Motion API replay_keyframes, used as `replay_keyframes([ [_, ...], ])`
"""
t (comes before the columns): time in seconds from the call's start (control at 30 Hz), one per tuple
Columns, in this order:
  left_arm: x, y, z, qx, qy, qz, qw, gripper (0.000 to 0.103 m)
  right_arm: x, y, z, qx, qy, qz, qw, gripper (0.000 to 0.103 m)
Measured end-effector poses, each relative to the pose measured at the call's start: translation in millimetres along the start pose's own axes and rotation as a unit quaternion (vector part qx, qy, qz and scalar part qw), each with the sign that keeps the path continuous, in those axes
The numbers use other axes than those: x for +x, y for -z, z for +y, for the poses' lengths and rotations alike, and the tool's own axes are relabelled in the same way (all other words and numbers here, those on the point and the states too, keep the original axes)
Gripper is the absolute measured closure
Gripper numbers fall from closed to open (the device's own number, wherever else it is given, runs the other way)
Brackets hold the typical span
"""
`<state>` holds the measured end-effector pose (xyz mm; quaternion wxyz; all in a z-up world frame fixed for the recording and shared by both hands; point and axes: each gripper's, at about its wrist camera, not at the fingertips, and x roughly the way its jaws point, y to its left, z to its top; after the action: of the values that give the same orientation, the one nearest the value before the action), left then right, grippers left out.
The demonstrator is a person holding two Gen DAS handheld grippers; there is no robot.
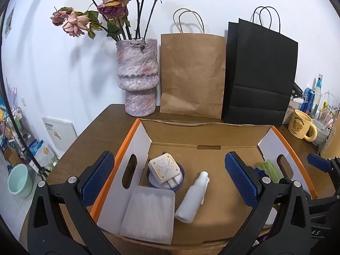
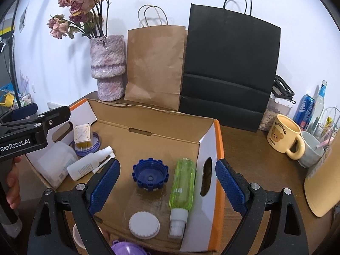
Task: Organize rigid objects
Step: 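Withdraw both grippers from the box back over the tape roll and purple cap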
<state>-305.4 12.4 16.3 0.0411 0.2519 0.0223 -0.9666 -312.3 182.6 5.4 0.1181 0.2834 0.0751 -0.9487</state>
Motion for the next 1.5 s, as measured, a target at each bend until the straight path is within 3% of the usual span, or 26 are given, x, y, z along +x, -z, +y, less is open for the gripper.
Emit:
replay_keyframes([
  [0.97, -60.8, 42.9, -19.9, 0.008, 0.021, 0.009, 0.9997, 0.0, -75.6, 51.2, -1.2, 0.008, -0.001, -0.017, 1.0, 0.008],
  [1.3, -73.1, 65.2, -37.9, 0.024, 0.029, 0.024, 0.999, 0.0, -90.7, 73.4, -21.7, 0.026, 0.0, -0.005, 1.0, 0.008],
  [1.5, -71.2, 80.7, -48.0, 0.033, 0.034, 0.052, 0.9975, 0.0, -97.2, 82.5, -29.9, 0.029, 0.002, -0.003, 1.0, 0.008],
])
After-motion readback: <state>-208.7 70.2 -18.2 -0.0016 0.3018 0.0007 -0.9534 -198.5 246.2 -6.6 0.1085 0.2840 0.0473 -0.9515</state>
